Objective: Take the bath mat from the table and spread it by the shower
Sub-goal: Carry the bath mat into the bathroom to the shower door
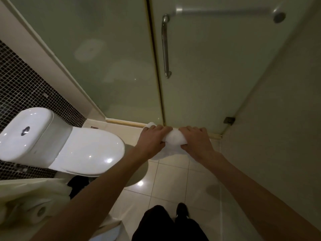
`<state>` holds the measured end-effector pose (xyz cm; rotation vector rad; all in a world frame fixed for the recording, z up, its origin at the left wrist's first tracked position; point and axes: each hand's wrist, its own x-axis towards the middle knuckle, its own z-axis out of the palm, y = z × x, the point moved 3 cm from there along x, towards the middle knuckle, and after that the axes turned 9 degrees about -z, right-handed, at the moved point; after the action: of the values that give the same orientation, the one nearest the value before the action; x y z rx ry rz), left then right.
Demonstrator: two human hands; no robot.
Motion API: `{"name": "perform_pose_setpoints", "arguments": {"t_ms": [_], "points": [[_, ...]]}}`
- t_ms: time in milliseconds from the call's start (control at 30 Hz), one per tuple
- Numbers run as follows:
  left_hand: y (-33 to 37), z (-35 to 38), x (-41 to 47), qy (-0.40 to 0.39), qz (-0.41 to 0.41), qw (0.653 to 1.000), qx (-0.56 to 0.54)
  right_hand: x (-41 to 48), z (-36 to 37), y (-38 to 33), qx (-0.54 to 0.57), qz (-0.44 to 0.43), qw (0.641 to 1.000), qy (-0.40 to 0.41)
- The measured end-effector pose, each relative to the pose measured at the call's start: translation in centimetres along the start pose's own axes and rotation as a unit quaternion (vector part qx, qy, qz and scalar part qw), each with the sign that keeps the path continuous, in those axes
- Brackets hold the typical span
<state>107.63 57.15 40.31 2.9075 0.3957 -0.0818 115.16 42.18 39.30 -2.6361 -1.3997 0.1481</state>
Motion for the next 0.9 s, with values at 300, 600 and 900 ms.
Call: {"name": "perform_pose_setpoints", "arguments": {"t_ms": [300, 600, 900], "points": [[-4.4, 0.6, 7.2, 0.002, -0.015, 1.000, -0.015, 8.6, 1.2, 2.0, 0.023, -0.015, 1.000, -0.010], [-8.4, 3.7, 14.7, -0.011, -0.003, 0.998, -0.057, 15.9, 4.1, 4.7, 0.024, -0.002, 0.999, -0.032], [-9.9, 11.3, 20.5, -0.017, 0.027, 0.998, -0.046, 19.5, 11.5, 9.4, 0.052, -0.003, 0.998, -0.029]]}}
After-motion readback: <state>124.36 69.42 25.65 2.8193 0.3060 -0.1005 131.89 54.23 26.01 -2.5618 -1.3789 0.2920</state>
